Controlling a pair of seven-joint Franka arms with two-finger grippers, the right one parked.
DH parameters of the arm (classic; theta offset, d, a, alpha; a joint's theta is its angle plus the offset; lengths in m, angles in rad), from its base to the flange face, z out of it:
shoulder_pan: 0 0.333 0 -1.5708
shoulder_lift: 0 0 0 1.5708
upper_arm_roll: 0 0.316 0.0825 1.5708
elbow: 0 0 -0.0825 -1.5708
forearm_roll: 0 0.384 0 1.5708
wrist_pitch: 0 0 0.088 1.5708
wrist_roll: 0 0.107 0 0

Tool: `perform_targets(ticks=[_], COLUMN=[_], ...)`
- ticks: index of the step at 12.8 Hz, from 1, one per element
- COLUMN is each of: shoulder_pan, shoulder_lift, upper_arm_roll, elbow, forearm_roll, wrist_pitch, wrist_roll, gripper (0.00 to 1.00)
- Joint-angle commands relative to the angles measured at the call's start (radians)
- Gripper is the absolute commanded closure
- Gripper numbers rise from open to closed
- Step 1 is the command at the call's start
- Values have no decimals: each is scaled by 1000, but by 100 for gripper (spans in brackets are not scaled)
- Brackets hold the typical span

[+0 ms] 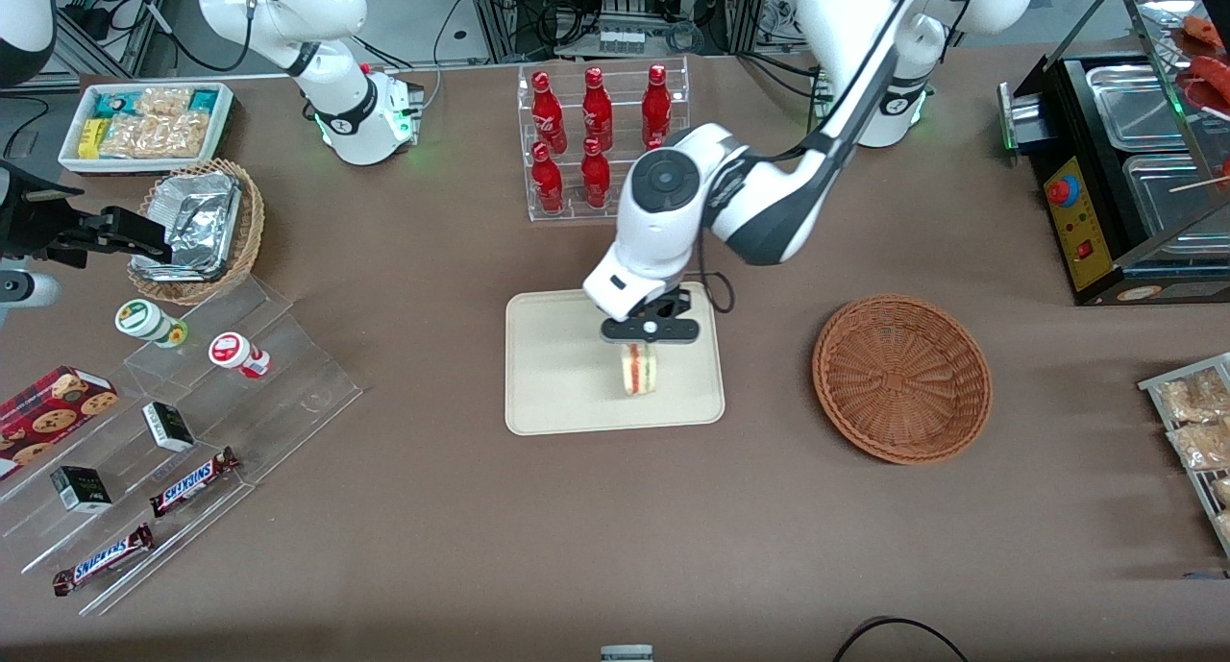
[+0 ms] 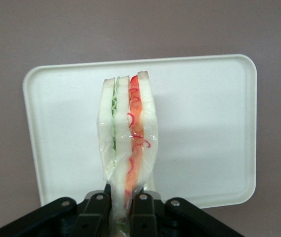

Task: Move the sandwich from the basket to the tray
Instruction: 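Lift the sandwich and carry it over the cream tray, then lower the sandwich onto the tray and open the left gripper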

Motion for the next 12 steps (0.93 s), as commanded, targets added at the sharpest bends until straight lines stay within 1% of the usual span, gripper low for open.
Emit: perform_targets(ticks=[1,3,9,12], shoulder_pan=[-22,-44,-58,-61], shoulder_lift=[77,106,126,135], upper_arm_roll=[2,2,0,2], elbow=[76,78,74,69], forearm_roll=[15,30,29,26], wrist_pitch=[30,63,67,67], wrist_roll=[19,19,44,-22], gripper=[100,100,100,100])
